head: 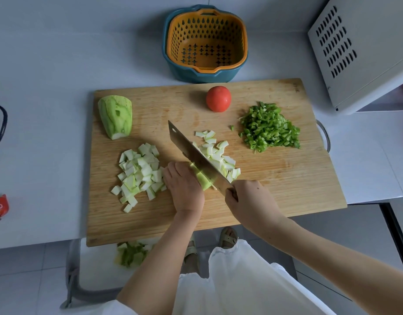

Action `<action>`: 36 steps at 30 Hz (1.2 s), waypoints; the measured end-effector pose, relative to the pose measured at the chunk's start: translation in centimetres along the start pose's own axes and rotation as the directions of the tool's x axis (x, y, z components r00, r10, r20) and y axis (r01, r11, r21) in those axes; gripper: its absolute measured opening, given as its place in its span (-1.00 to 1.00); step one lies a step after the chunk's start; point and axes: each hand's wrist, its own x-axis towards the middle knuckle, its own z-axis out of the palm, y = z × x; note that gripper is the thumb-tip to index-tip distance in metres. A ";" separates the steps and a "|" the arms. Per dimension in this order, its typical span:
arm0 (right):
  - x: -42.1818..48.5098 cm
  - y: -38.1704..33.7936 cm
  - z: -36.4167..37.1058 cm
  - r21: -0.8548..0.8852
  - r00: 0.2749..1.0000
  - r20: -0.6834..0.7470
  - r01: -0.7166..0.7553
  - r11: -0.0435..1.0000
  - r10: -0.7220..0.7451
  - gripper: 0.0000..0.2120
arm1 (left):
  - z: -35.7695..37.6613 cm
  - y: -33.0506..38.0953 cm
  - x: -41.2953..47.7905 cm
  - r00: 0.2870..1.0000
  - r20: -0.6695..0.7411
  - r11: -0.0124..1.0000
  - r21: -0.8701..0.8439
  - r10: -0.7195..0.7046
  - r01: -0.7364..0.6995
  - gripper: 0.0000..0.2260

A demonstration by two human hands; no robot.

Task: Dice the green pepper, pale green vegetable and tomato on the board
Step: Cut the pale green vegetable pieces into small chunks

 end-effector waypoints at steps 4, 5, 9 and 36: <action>1.6 -0.7 1.2 0.012 0.999 0.031 -0.011 1.000 0.011 -0.61 | 0.4 -0.1 -0.2 0.994 0.099 0.999 0.039 -0.038 0.035 -0.79; 2.1 -0.9 1.5 0.028 0.999 0.032 -0.013 1.000 0.012 -0.61 | 0.5 -0.2 -0.2 0.992 0.116 0.998 0.038 -0.047 0.042 -0.77; 2.4 -0.8 1.0 0.082 1.000 0.002 0.001 0.997 -0.001 -0.62 | 0.7 -0.3 -0.2 0.990 0.131 0.995 0.097 -0.048 0.035 -0.79; 2.4 -1.8 1.7 0.081 0.999 0.035 -0.024 0.996 0.021 -0.63 | 0.5 -0.1 -0.1 0.981 0.183 0.987 0.155 -0.066 0.037 -0.63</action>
